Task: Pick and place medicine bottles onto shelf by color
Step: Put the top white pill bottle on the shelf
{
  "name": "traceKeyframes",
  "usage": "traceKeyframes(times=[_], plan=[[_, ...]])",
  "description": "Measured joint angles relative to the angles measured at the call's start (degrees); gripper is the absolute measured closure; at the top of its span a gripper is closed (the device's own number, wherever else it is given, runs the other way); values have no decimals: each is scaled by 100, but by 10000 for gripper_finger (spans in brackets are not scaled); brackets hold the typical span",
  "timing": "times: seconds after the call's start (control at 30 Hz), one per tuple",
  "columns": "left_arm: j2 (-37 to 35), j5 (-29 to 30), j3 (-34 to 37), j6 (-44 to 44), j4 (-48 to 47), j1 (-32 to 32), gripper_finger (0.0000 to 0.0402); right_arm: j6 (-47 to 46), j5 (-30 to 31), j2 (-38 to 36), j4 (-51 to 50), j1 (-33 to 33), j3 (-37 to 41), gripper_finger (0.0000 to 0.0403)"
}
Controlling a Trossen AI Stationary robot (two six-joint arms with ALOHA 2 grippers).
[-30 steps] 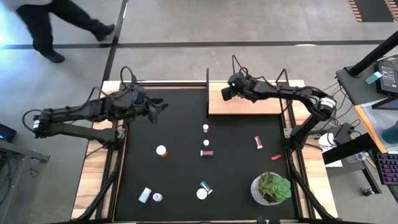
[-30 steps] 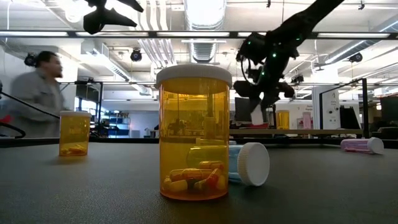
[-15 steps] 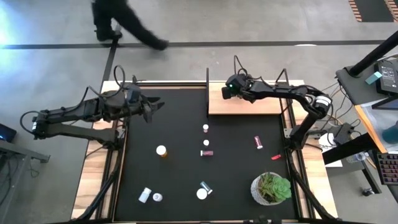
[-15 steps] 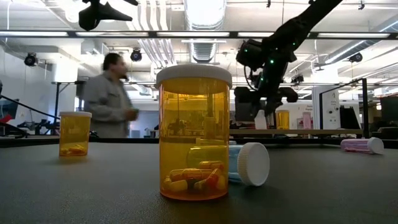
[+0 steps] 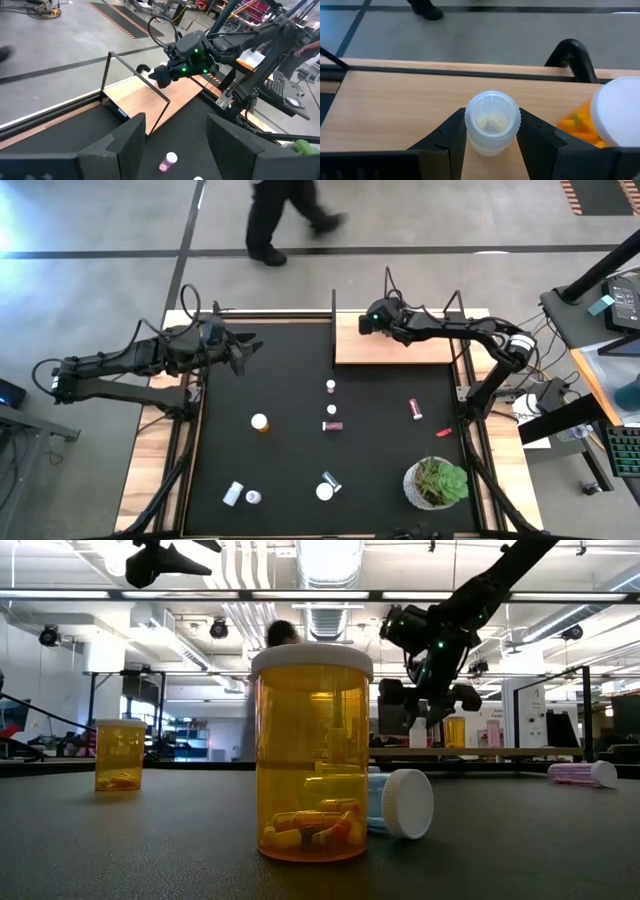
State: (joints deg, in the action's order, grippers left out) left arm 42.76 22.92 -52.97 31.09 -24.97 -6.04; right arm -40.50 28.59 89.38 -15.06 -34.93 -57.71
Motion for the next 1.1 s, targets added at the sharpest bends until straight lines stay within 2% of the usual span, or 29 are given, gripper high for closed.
traceKeyframes(times=[0.77,1.1], plan=[[109,-2,2,-2,7,1,212,62,14,11,82,-129,0,258],[102,-4,2,-2,4,0,212,65,6,15,82,-139,0,218]])
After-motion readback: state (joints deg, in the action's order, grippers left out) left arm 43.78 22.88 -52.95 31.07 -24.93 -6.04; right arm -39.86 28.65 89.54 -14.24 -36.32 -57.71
